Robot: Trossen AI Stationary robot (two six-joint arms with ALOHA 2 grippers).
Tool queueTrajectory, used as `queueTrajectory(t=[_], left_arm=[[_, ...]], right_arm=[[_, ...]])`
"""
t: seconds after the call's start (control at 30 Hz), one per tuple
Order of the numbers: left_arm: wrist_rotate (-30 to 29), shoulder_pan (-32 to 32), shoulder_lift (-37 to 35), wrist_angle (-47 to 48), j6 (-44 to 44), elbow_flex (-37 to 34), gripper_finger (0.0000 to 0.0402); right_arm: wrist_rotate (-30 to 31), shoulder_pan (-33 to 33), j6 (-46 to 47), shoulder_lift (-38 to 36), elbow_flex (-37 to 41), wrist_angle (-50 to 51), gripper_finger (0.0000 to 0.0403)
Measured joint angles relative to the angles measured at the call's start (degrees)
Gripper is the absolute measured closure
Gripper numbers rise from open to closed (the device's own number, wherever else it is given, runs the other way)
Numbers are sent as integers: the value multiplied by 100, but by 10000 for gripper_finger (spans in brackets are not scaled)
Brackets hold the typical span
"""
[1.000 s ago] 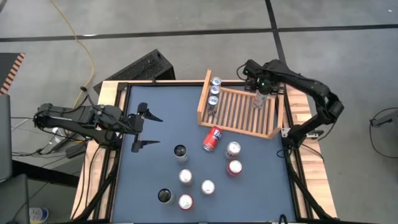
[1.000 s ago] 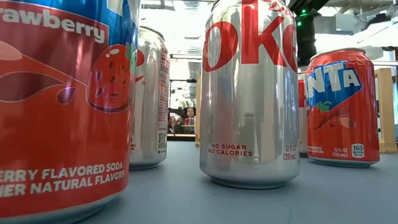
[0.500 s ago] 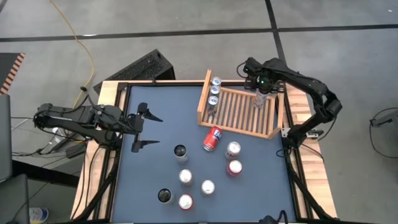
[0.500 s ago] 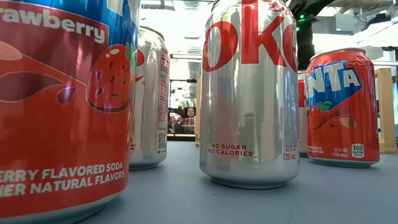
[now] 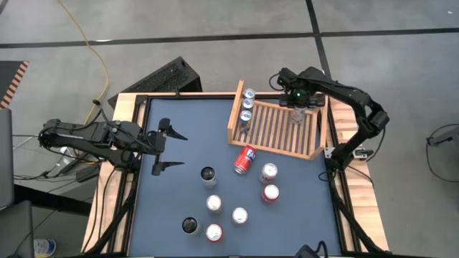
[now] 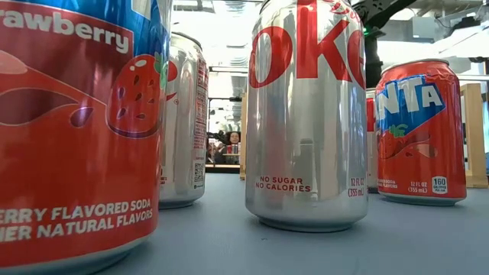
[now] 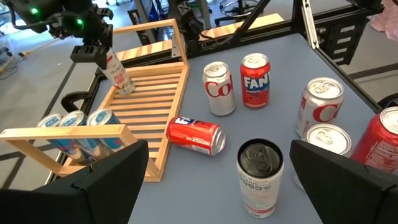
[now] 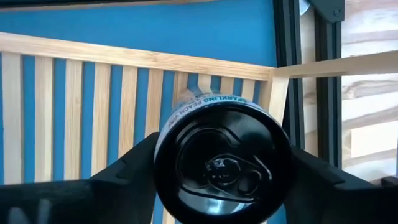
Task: Place canned beverage on shelf
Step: Put the right white and pink soda can on the shelf
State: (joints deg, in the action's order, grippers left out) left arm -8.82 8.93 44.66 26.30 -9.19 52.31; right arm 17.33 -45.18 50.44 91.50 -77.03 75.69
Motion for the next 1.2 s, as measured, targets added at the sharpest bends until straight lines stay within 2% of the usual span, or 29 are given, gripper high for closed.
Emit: queueTrajectory(t=[0.17, 0.57, 0.67, 0.83, 1.0, 1.2], left_arm=[[-14, 0, 0, 7, 117, 0, 21], [-63, -2, 0, 138, 276, 0, 21], [-64, -2, 0, 138, 319, 0, 21], [-75, -2, 0, 138, 409, 0, 21], [-87, -2, 0, 120, 454, 0, 21], [-105, -2, 0, 117, 499, 0, 21]], right_arm=[[22, -29, -470, -7, -9, 19, 197], [-43, -268, -1909, -42, 5, -140, 197], [-243, -354, -2442, -144, 22, -363, 197], [-423, -608, -2826, -506, 35, -491, 197], [-714, -885, -3208, -1069, 469, -748, 197], [-1511, -1169, -3551, -1174, 645, -1145, 197]])
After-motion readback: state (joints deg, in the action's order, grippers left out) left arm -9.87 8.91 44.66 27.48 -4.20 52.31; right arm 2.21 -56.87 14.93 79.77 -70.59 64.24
